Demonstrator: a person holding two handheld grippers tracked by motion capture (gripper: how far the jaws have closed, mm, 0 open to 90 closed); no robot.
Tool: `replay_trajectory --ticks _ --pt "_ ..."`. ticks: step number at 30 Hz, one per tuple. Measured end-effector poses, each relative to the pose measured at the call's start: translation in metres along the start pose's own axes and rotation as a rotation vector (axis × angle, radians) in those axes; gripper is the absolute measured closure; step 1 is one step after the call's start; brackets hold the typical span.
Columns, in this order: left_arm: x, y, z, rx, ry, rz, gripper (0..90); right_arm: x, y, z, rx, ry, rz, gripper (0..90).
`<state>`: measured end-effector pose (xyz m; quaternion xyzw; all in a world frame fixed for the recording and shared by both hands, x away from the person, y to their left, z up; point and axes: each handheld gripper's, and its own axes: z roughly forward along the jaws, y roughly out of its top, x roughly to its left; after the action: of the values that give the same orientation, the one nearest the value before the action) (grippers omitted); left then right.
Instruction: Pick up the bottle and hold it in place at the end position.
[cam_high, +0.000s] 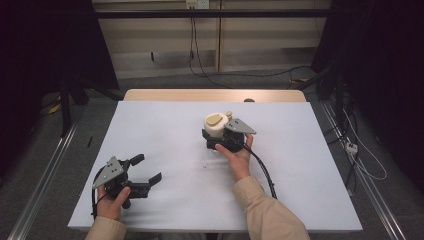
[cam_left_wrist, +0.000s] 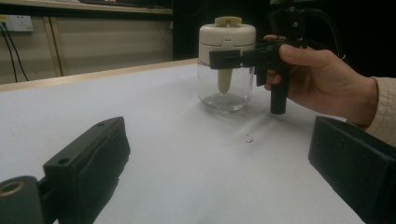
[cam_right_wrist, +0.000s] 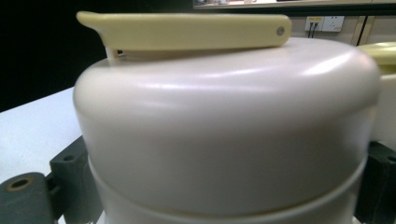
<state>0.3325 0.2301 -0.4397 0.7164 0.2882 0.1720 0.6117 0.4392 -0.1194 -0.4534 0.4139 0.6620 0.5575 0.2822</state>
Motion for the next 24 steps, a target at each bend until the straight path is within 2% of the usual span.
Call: replay_trajectory --ticks 8,24 --pt "-0.0013 0.0008 0.0004 -0.005 0.001 0.001 4.6 0.0038 0.0005 -0.0001 0.002 0.009 -0.015 6.6" --pt "-0.001 0.0006 0.0004 -0.005 0.0 0.003 4.5 0.0041 -0.002 0.0025 0.014 0.007 0.004 6.6"
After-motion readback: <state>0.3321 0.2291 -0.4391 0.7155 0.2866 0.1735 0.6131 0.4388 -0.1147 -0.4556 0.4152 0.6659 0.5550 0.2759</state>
